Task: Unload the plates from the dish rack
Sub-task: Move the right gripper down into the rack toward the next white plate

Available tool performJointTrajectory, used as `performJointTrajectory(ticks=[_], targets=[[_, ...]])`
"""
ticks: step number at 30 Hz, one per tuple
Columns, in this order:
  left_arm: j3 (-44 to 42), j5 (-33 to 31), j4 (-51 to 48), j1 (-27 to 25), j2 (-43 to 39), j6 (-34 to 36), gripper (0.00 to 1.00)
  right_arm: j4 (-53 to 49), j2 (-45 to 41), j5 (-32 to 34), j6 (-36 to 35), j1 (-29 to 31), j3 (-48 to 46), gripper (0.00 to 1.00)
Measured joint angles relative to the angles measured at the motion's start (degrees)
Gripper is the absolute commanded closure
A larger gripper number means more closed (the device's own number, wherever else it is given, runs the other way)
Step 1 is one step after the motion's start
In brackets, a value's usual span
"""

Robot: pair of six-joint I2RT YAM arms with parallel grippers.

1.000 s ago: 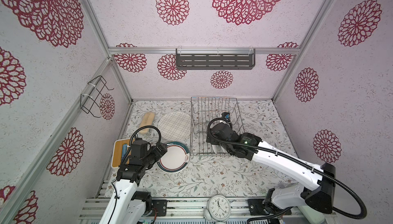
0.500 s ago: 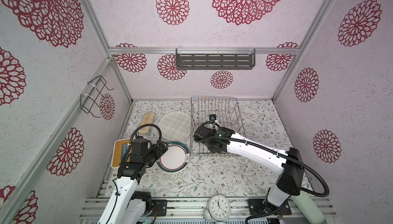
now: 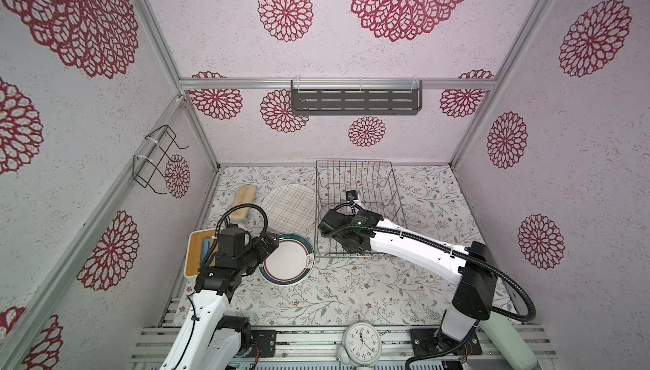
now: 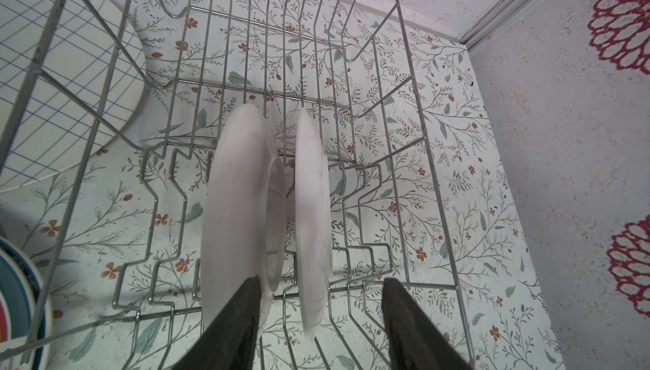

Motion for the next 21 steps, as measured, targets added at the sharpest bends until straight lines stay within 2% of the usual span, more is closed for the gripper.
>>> performJointTrajectory(ticks=[21], targets=[[0.02,0.39,0.04,0.00,0.26,-0.02,0.01,5.49,0.11,-1.44,-1.11,-3.65,-6.78,0.53]])
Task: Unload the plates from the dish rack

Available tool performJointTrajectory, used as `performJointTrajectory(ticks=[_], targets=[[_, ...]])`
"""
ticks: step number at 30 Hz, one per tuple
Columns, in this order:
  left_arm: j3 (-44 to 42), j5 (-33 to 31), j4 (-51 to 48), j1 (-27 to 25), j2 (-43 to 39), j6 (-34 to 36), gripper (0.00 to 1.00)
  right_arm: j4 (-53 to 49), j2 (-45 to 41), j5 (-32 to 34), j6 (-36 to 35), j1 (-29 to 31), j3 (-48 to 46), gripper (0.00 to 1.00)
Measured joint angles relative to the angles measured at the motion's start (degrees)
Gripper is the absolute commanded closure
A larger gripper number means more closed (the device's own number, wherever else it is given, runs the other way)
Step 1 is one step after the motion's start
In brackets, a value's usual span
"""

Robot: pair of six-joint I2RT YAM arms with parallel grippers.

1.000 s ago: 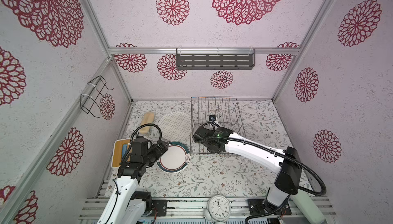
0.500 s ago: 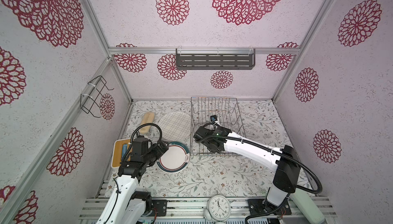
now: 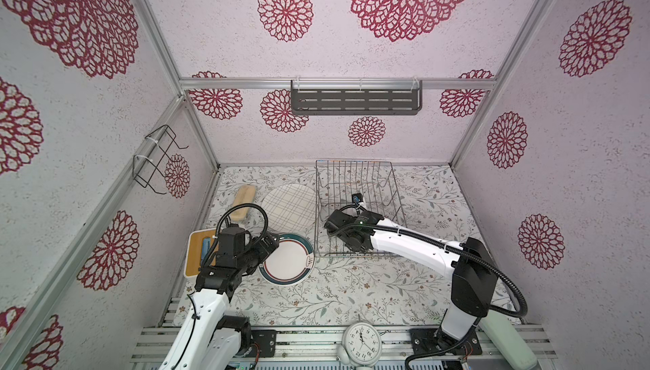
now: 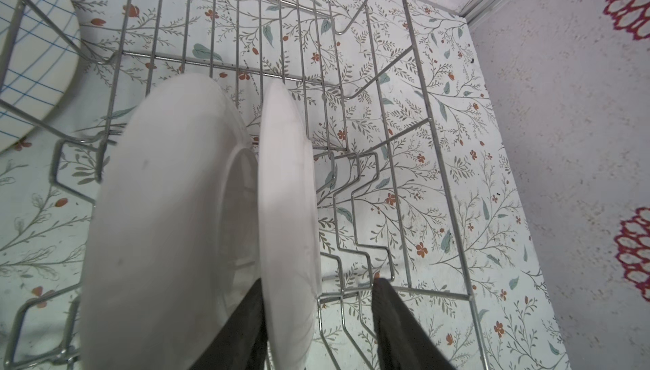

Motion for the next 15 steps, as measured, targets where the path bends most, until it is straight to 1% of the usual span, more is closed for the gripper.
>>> performJointTrajectory(ticks=[10,15], targets=[[0.00,0.04,0.02,0.00,0.00,0.00,0.01,1.33,2.69,-0.09,-0.35,-0.92,-0.94,0.58],[-0.02,0.07,0.02,0.00,0.00,0.00,0.01,1.92,2.89,-0.07,-0.35,-1.22,-1.86,0.63]])
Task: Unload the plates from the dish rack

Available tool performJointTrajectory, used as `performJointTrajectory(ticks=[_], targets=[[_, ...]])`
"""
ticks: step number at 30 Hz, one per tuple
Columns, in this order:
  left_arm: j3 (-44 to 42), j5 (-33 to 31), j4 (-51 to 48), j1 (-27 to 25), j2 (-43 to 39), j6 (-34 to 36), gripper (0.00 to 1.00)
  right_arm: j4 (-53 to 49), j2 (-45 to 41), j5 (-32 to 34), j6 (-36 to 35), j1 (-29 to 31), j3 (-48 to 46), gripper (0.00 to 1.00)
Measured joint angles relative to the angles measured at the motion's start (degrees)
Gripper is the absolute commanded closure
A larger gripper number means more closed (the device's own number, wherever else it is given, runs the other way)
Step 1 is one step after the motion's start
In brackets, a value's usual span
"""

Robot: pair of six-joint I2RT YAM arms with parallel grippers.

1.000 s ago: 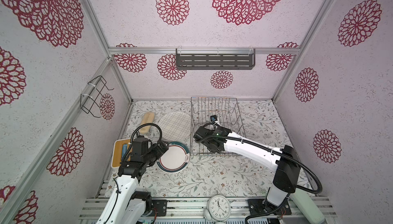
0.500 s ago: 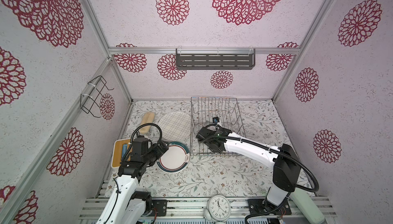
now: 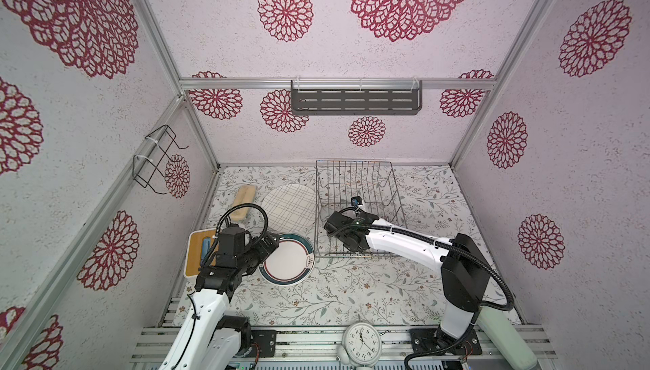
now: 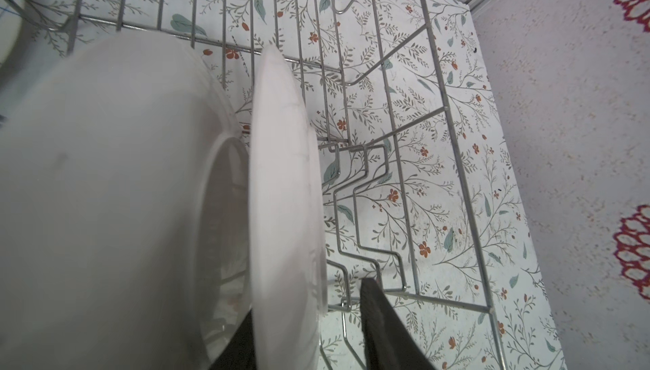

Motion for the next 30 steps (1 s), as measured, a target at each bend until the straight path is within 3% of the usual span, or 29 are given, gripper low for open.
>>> performJointTrajectory(ticks=[30], targets=[[0.00,0.28,1.03,0.00,0.42,0.00,0.02,1.81,0.00,0.35,0.68,-0.50,-2.27,0.81]])
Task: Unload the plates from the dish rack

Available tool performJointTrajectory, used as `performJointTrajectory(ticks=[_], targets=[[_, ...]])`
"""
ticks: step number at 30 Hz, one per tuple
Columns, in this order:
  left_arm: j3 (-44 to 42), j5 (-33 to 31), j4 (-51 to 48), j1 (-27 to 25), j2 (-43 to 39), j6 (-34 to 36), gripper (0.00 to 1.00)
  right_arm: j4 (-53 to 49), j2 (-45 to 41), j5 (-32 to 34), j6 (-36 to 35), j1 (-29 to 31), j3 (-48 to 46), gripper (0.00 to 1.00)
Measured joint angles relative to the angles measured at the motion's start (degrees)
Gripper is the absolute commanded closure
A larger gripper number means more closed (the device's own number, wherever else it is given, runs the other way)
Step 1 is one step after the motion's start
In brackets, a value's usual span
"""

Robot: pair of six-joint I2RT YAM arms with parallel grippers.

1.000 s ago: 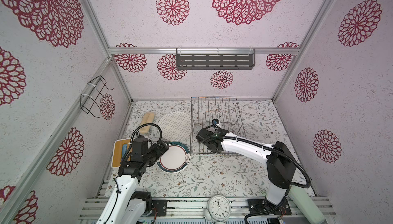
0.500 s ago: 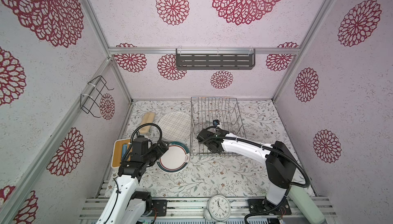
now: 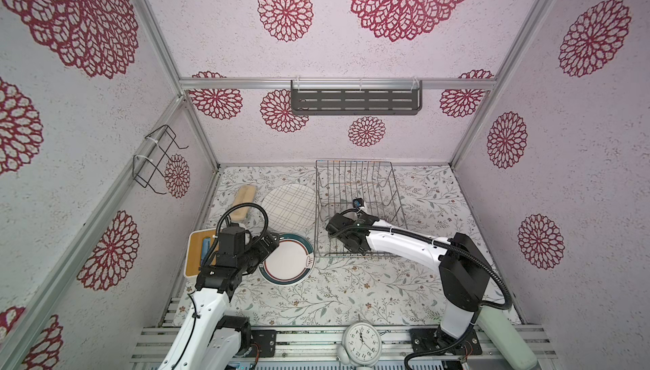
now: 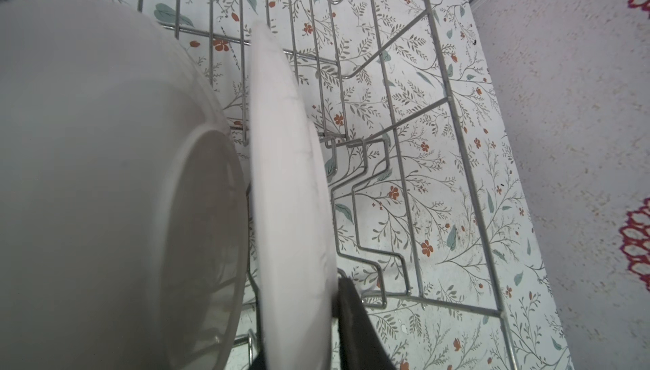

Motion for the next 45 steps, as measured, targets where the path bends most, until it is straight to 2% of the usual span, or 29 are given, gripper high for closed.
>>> performJointTrajectory(ticks=[13,45], targets=[[0.00,0.09,0.24,0.00,0.09,0.00,0.01,-1.77,0.00,1.73,1.92,-0.26,0.00,0.89],[0.13,0.35,0.22,-0.04,0.31,-0.02,0.02,-6.51,-2.01,5.99,4.98,0.79,3.34,0.94]])
